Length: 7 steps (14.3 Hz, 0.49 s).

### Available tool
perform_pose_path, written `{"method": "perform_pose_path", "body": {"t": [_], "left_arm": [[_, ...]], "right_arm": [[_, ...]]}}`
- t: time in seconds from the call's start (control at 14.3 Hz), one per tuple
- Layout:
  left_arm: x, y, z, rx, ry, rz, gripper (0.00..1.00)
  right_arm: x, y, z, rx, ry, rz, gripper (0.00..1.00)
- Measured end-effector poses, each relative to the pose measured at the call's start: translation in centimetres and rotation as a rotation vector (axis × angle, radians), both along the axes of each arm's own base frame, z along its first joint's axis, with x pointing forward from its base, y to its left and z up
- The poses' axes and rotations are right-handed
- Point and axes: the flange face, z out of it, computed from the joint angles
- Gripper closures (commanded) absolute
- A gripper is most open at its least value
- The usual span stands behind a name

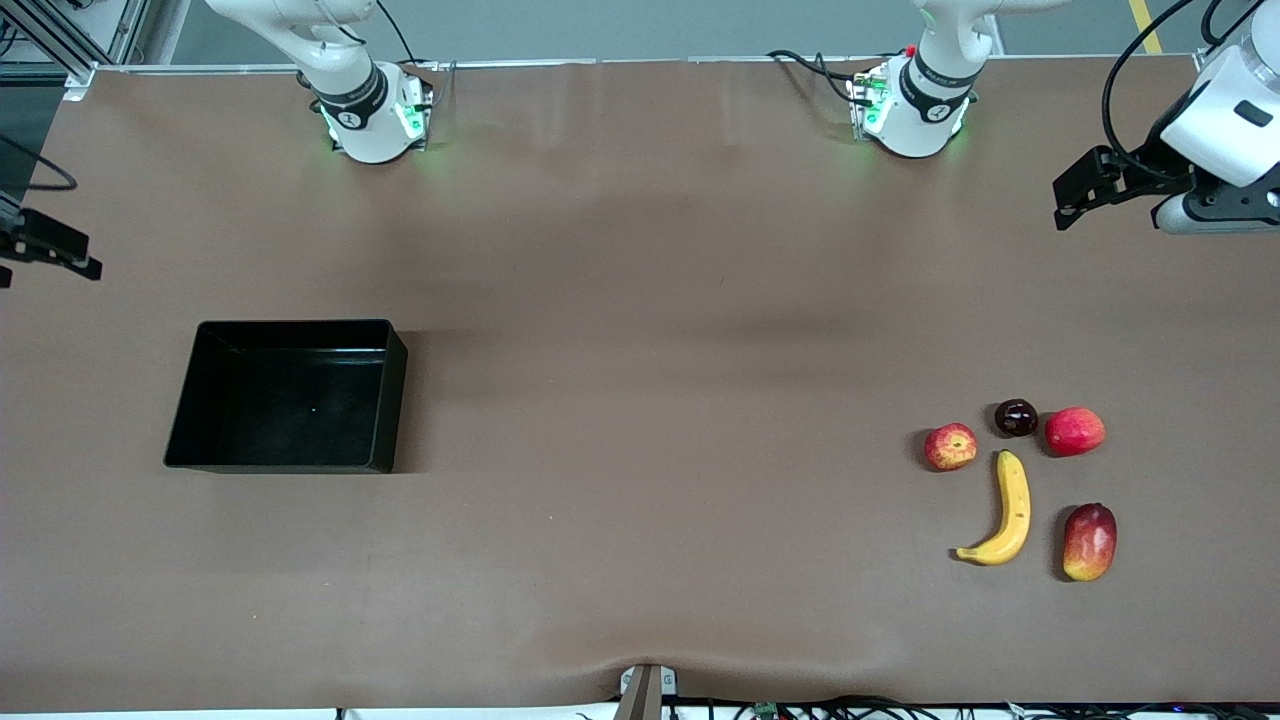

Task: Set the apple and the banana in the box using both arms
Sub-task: 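Reach the left gripper to the apple while the right gripper reaches the box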

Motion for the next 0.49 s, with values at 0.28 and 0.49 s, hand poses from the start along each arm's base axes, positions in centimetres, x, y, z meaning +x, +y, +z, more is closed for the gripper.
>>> {"method": "perform_pose_path", "body": {"t": [0.28,0.49], "left_arm": [[0.3,0.2,-0.4,0.000,0.008,0.003,0.00],[1.5,1.1,-2.2,-0.001,0.041,0.021,0.00]], "right_arm": [[1.6,-5.5,-4.2,-0.004,0.034,-0.089,0.00],[3.6,-7.4,-8.6,-0.006,0.061,-0.111,0.00]]}}
